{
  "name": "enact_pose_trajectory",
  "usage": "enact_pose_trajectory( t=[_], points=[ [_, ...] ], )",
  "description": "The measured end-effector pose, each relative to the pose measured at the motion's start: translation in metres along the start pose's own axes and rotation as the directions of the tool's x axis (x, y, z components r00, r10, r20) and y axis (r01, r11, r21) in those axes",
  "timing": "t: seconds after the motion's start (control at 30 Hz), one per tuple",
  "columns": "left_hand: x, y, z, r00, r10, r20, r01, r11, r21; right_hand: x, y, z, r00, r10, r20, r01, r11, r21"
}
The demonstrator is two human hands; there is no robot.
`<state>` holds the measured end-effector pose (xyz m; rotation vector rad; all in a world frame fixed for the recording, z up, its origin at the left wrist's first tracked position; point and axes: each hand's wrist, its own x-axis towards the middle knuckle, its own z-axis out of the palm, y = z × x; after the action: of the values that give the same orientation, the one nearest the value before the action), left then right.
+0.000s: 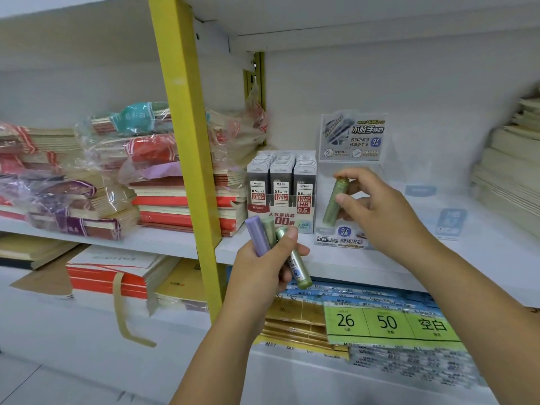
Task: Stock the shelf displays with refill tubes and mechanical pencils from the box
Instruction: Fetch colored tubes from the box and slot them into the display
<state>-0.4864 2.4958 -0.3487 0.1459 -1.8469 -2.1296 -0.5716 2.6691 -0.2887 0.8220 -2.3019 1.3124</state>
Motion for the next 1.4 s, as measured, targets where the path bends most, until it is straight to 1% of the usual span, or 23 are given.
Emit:
enact_pose_trajectory(
  t=[0.07, 0.13, 0.27, 0.37, 0.47, 0.57, 0.6, 0.63, 0.67, 0.7, 0.73, 0.77, 0.83, 0.87, 0.9, 0.97, 1.03, 1.13, 1.2, 1.27, 1.3, 1.33, 1.4],
  points=[
    [0.0, -0.001, -0.002, 1.0, -0.003, -0.004, 0.003, 1.0, 0.01, -0.002, 0.002, 0.0, 1.0, 0.004, 0.019, -0.004, 1.0, -0.021],
    [0.0, -0.001, -0.002, 1.0, 0.0, -0.001, 0.0, 1.0, 0.009, -0.004, 0.004, 0.001, 1.0, 0.001, 0.027, -0.001, 1.0, 0.002],
    [-0.001, -0.002, 0.0, 1.0, 0.0, -0.002, 0.0, 1.0, 0.007, -0.005, 0.008, 0.005, 0.998, 0.035, -0.044, -0.034, 0.999, 0.023],
    [-0.003, -0.001, 0.001, 1.0, -0.008, 0.007, 0.008, 1.0, -0.004, -0.004, 0.009, 0.014, 0.996, 0.054, -0.075, -0.057, 0.998, -0.028],
    [-0.006, 0.0, 0.002, 1.0, -0.006, 0.019, 0.006, 0.999, -0.033, -0.002, 0.01, 0.015, 0.996, 0.073, -0.052, -0.075, 0.996, -0.038],
    [-0.008, 0.003, 0.003, 0.999, 0.003, 0.035, 0.001, 0.993, -0.116, -0.002, 0.005, 0.008, 0.993, 0.114, -0.002, -0.114, 0.993, 0.006],
    [-0.008, 0.004, 0.004, 0.999, -0.001, 0.035, 0.006, 0.987, -0.161, -0.005, 0.001, 0.005, 0.995, 0.094, -0.035, -0.094, 0.996, 0.009],
    [-0.008, 0.005, 0.005, 0.999, 0.001, 0.041, 0.007, 0.979, -0.203, -0.009, -0.004, 0.002, 0.994, 0.035, -0.106, -0.036, 0.999, -0.01],
    [-0.009, 0.008, 0.006, 0.998, 0.01, 0.056, 0.004, 0.971, -0.237, -0.015, -0.01, 0.0, 0.984, -0.05, -0.17, 0.044, 0.998, -0.036],
    [-0.01, 0.01, 0.006, 0.997, 0.024, 0.074, -0.004, 0.966, -0.258, -0.02, -0.018, -0.002, 0.974, -0.126, -0.187, 0.12, 0.992, -0.045],
    [-0.01, 0.013, 0.007, 0.995, 0.038, 0.09, -0.012, 0.963, -0.269, -0.025, -0.024, -0.003, 0.974, -0.173, -0.146, 0.17, 0.985, -0.033],
    [-0.008, 0.016, 0.008, 0.993, 0.052, 0.102, -0.022, 0.962, -0.274, -0.03, -0.029, -0.003, 0.983, -0.175, -0.057, 0.175, 0.984, 0.012],
    [-0.006, 0.024, 0.01, 0.989, 0.082, 0.122, -0.046, 0.961, -0.272, -0.04, -0.033, 0.0, 0.984, -0.108, 0.141, 0.092, 0.989, 0.117],
    [-0.004, 0.027, 0.011, 0.987, 0.096, 0.128, -0.059, 0.963, -0.262, -0.044, -0.032, 0.001, 0.978, -0.076, 0.196, 0.045, 0.986, 0.16],
    [-0.003, 0.029, 0.012, 0.985, 0.111, 0.134, -0.075, 0.966, -0.246, -0.046, -0.03, 0.001, 0.976, -0.043, 0.215, 0.0, 0.98, 0.198],
    [-0.003, 0.028, 0.012, 0.98, 0.137, 0.141, -0.105, 0.971, -0.215, -0.047, -0.027, 0.0, 0.983, 0.022, 0.182, -0.076, 0.952, 0.296],
    [-0.002, 0.024, 0.01, 0.981, 0.14, 0.131, -0.115, 0.976, -0.183, -0.043, -0.025, -0.003, 0.99, 0.073, 0.122, -0.115, 0.916, 0.383],
    [0.0, 0.018, 0.009, 0.988, 0.122, 0.093, -0.111, 0.986, -0.121, -0.037, -0.023, -0.004, 0.992, 0.087, 0.096, -0.123, 0.866, 0.484],
    [0.002, 0.016, 0.011, 0.988, 0.132, 0.077, -0.124, 0.988, -0.097, -0.033, -0.022, 0.0, 0.991, 0.104, 0.089, -0.136, 0.799, 0.586],
    [0.003, 0.014, 0.014, 0.984, 0.157, 0.082, -0.151, 0.986, -0.068, -0.03, -0.023, 0.004, 0.99, 0.13, 0.053, -0.133, 0.742, 0.657],
    [0.003, 0.014, 0.016, 0.981, 0.171, 0.088, -0.166, 0.985, -0.053, -0.028, -0.023, 0.006, 0.99, 0.142, 0.016, -0.117, 0.74, 0.662],
    [0.002, 0.014, 0.019, 0.979, 0.179, 0.093, -0.176, 0.984, -0.041, -0.026, -0.023, 0.007, 0.989, 0.147, -0.03, -0.094, 0.761, 0.642],
    [0.002, 0.014, 0.023, 0.978, 0.182, 0.101, -0.182, 0.983, -0.01, -0.021, -0.023, 0.003, 0.983, 0.126, -0.137, -0.028, 0.83, 0.558]
  ],
)
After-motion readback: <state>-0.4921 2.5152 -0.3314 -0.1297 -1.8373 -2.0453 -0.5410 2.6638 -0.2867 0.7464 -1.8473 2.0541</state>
